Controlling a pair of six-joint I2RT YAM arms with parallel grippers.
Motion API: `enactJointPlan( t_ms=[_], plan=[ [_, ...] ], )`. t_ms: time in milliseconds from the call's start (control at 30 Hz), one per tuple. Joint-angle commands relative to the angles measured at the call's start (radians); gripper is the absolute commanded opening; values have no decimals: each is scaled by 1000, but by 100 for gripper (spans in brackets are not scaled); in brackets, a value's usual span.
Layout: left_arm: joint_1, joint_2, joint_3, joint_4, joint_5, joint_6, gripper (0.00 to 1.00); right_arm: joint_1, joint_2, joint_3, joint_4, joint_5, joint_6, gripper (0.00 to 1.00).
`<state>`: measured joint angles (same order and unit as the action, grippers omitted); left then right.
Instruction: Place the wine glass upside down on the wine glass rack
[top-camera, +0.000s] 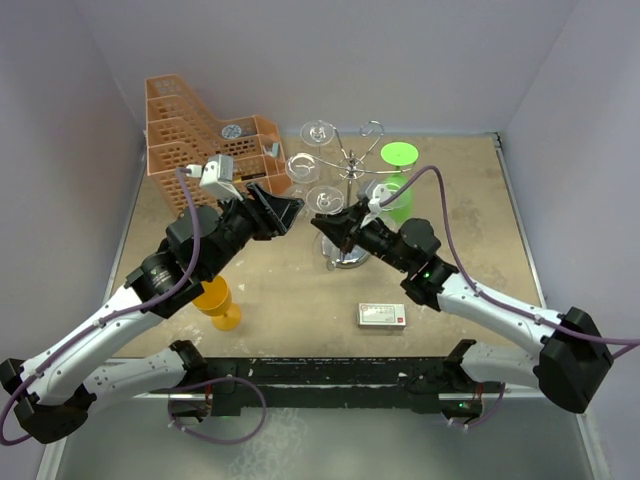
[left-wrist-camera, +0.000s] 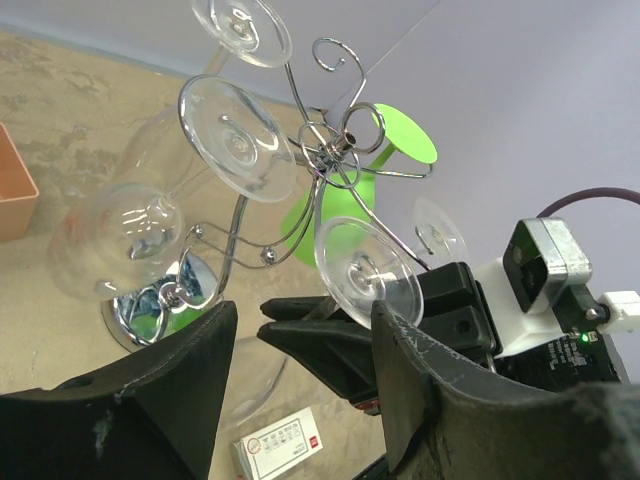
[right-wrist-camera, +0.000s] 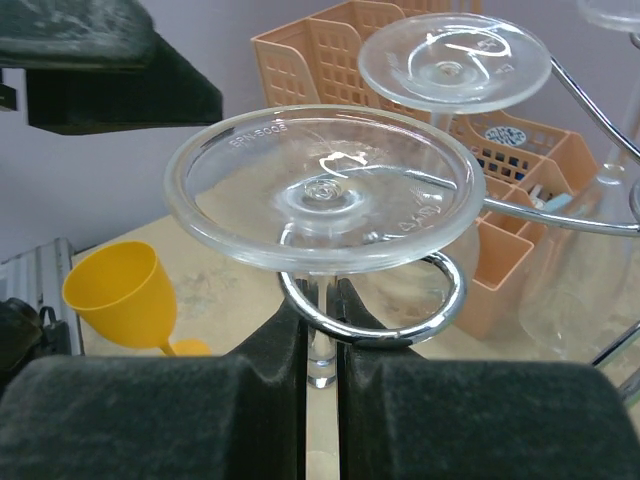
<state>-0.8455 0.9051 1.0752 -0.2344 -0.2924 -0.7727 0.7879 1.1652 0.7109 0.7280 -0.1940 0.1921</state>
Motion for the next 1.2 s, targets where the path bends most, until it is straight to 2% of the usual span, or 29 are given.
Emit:
enactJointPlan(
  t_ms=[0,467,600,833,1167],
  plan=[
    [0,-7,23,21,-13,20,54,10,-53,8,140,-65,-4,9],
    [0,-15,19,16,-22,21,54,10,-132,-46,135,60,-21,12],
    [0,-14,17,11,-26,23,54,10,-124,-49,119,137,-16,16],
    [0,-15,17,-7,-40,26,54,10,-80,-25,80,143,-19,26],
    [1,-35,35,-95,-116,59,54,10,-106,-20,63,165,-1,30]
  ],
)
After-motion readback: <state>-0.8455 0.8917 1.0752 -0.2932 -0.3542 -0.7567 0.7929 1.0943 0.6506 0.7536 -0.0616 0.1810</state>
